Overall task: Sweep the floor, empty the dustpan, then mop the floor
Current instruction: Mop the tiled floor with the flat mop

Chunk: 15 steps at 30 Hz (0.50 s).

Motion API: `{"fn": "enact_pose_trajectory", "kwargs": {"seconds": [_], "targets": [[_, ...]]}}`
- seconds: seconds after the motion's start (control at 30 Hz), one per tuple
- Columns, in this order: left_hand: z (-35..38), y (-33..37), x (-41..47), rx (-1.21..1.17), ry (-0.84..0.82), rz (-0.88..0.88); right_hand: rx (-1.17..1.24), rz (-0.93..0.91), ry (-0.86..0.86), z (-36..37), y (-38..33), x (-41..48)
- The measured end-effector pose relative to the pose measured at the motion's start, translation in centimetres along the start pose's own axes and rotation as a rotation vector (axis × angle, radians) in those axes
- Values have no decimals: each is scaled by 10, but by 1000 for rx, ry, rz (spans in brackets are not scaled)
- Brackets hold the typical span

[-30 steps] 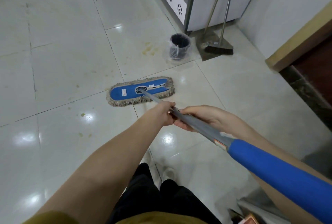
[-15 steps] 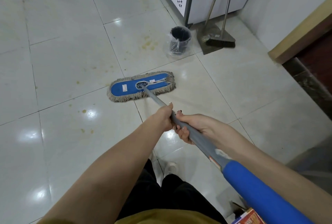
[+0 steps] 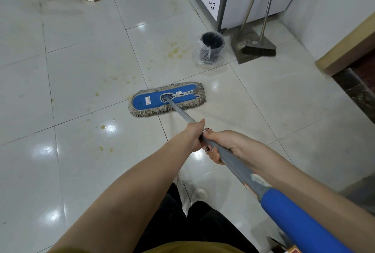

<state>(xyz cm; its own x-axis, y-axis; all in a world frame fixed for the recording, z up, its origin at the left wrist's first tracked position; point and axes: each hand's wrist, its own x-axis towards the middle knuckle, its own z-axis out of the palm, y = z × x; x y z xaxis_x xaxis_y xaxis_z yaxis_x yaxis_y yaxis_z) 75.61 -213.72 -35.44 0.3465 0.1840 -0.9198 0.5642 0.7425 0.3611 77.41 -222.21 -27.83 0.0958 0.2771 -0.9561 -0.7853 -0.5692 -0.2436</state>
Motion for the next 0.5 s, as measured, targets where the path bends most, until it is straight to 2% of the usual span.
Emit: {"fn": "enact_pose_trajectory", "kwargs": {"seconds": [0.5], "targets": [[7, 34, 18, 35, -23, 0, -60, -31, -10, -6, -38, 15]]}}
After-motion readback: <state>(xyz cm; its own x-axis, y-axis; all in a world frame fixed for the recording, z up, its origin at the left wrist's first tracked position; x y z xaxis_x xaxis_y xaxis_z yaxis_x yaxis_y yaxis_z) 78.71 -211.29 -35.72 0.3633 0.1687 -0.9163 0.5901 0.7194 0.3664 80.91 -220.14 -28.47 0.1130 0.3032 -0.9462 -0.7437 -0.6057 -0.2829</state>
